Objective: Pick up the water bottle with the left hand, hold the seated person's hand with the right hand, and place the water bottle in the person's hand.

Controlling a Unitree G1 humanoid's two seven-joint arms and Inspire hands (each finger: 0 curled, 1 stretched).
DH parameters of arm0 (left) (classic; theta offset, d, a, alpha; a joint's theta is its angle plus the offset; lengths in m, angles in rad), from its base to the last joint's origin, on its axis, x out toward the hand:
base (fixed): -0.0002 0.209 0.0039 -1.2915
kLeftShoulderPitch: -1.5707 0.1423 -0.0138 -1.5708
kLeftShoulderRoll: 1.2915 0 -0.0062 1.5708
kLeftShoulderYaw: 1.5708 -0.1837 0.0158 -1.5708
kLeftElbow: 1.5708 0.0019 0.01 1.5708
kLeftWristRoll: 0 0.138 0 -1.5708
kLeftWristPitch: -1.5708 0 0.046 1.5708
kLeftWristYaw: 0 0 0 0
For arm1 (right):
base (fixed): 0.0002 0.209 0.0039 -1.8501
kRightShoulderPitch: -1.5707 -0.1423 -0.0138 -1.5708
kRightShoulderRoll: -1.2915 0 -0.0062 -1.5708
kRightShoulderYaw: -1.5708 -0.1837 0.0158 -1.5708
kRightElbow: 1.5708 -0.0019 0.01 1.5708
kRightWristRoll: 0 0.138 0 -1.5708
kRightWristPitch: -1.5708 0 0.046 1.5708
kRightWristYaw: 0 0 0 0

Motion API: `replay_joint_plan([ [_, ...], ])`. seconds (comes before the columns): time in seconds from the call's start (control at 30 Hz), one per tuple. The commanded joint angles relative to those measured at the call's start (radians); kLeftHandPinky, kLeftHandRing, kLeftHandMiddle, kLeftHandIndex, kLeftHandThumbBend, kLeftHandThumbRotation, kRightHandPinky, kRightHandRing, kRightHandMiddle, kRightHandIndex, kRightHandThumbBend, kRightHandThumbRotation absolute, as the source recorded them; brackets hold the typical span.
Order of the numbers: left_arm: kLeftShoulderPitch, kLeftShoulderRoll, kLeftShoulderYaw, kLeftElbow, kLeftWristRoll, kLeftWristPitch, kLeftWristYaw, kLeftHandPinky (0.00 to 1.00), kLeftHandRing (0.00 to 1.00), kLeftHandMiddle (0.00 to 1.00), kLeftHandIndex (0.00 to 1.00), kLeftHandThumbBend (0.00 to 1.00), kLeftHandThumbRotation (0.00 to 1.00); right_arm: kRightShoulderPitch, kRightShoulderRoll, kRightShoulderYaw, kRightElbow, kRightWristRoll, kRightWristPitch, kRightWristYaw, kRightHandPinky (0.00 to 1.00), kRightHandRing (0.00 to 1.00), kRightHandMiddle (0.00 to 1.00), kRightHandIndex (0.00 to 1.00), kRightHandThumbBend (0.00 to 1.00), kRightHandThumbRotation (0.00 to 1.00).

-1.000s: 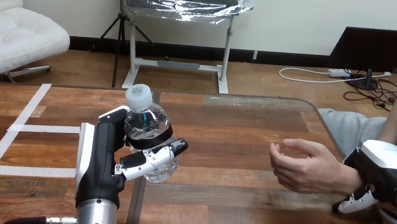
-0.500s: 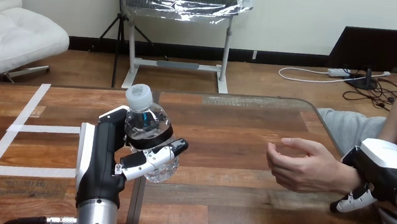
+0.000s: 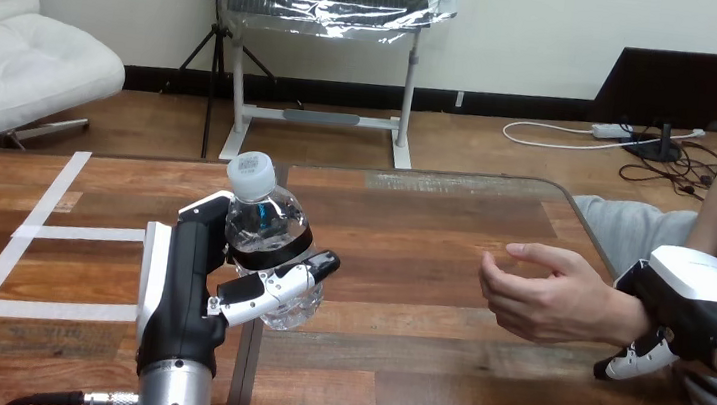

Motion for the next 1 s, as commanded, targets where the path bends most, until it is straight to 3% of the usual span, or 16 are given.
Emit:
replay_joint_plan([
  [0.0,-0.082,0.006,0.005,-0.038,0.010,-0.025,0.003,0.37,0.42,0.45,0.44,0.71,0.00,-0.044,-0.013,-0.018,-0.044,0.002,0.003,-0.020,0.15,0.22,0.30,0.32,0.75,0.00],
  [0.8,-0.110,-0.002,-0.005,-0.036,0.010,-0.009,-0.010,0.37,0.42,0.44,0.44,0.72,0.00,-0.030,-0.011,-0.025,-0.056,0.013,-0.061,-0.062,0.15,0.21,0.29,0.32,0.76,0.00],
  [0.97,-0.121,-0.009,-0.013,-0.042,0.003,0.004,-0.026,0.37,0.42,0.44,0.44,0.72,0.00,-0.026,-0.010,-0.025,-0.079,0.010,-0.043,-0.050,0.14,0.21,0.29,0.31,0.75,0.00],
])
